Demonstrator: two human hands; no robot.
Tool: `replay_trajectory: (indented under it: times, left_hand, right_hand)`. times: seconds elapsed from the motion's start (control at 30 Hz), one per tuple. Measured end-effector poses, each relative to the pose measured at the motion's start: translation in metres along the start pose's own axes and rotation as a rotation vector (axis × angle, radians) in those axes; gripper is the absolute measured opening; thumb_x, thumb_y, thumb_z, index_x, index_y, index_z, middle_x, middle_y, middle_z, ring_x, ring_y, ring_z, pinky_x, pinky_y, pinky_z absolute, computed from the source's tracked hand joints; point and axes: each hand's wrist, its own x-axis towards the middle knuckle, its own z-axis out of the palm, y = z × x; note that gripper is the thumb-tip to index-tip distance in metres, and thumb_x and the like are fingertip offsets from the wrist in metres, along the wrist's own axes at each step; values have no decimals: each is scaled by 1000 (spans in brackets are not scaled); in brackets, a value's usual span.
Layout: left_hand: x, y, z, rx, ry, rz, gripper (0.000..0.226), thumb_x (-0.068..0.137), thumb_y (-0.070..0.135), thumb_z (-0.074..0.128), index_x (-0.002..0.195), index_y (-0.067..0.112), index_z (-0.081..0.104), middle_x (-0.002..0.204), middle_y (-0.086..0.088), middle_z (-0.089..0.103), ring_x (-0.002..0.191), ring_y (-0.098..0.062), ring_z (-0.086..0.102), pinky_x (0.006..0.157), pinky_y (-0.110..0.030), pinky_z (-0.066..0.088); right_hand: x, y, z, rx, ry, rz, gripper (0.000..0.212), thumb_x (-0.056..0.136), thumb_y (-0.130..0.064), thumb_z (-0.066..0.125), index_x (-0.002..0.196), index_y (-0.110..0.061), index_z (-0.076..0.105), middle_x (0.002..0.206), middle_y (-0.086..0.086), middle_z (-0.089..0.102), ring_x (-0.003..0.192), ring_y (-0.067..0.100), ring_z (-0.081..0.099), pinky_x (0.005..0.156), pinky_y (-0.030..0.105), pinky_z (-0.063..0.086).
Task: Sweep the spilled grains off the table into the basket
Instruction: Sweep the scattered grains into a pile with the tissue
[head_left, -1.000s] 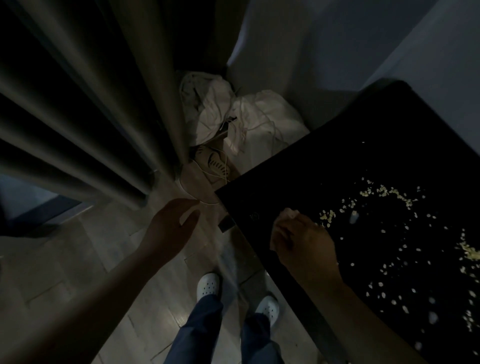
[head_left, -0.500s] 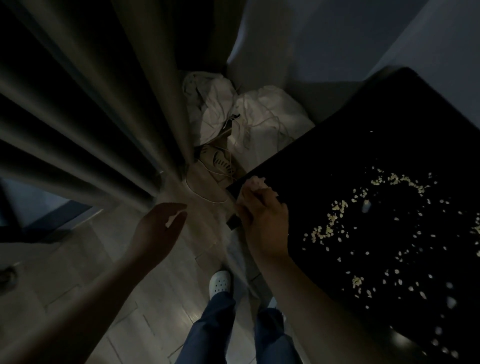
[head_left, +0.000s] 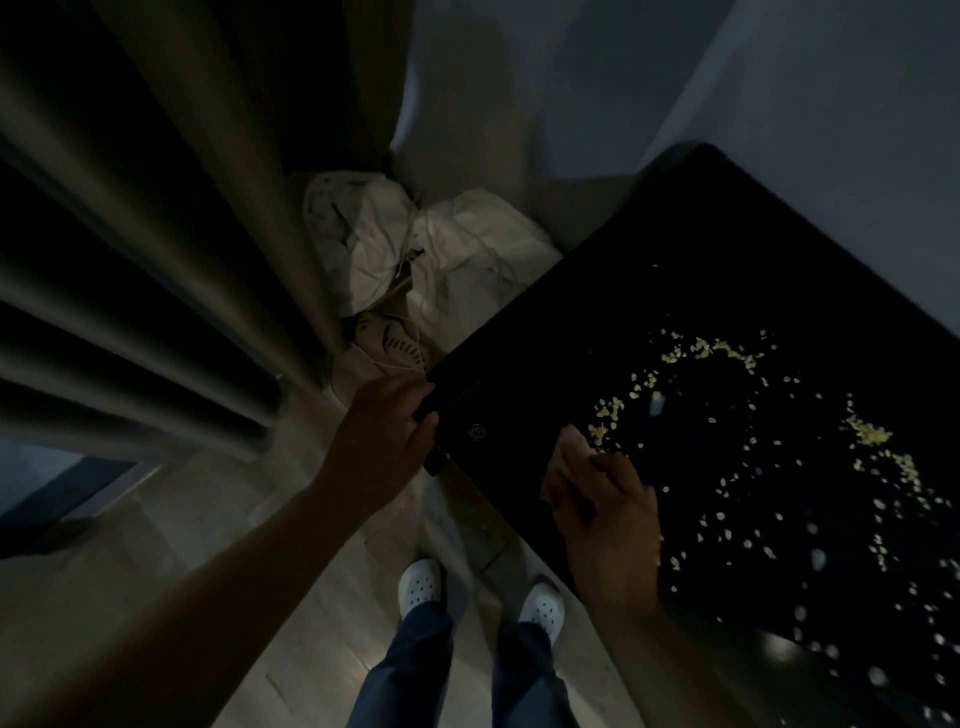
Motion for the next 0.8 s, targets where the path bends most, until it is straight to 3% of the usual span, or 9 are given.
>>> replay_trajectory:
  times: [0.07,0.23,0.37,0.47,0.63,0.73,0.8]
  left_hand:
    - [5,-3,1,23,-9,-15,51,90,36,38,123,3,59,123,-13,60,114,-27,55,97,-31,39]
    - [5,-11,-8,-60,-7,-134,45,91,24,40,126,2,56,122,-17,59,113,-28,55,91,-24,37]
    - [-9,-37,-15,-71,34,-207,40,94,25,48,127,4,57,125,-14,59,114,-26,56,93,-29,42]
    - [-16,-52,-18,-52,46,-271,32,95,17,53,125,5,58,123,-13,59,112,-27,57,90,-28,40]
    - [-20,-53,-19,-32,49,-230,32,95,20,55,123,7,60,120,-12,62,107,-27,60,88,-30,45]
    - [-13,-37,-18,-45,32,-178,30,92,9,58,122,3,60,117,-15,61,107,-27,58,84,-8,31]
    - [-6,-25,-15,-52,23,-113,32,92,10,58,123,3,59,120,-16,60,110,-28,57,86,-4,26]
  right_hand:
    - [13,-18,10,68,-30,-38,26,89,-28,59,112,-21,70,98,-1,61,81,17,59,74,39,49]
    - [16,-60,55,52,-86,-169,28,86,-30,58,111,-21,66,101,1,62,85,21,61,74,28,36]
    - [4,-59,87,-45,-112,-212,33,79,-21,74,111,-16,69,101,4,64,85,29,62,75,31,44]
    - [2,-47,87,-133,-63,-241,30,78,-21,70,108,-18,70,95,4,66,76,27,62,71,29,35]
    - [-25,-20,53,-188,-95,-140,40,71,-23,75,111,-19,68,110,1,67,90,21,62,76,30,46]
    - [-42,-13,24,-97,-56,19,23,76,-28,65,95,-18,73,95,0,68,79,22,65,71,32,54]
    - [-38,-15,10,14,19,140,25,80,-34,57,91,-17,71,85,-4,60,69,20,61,62,37,54]
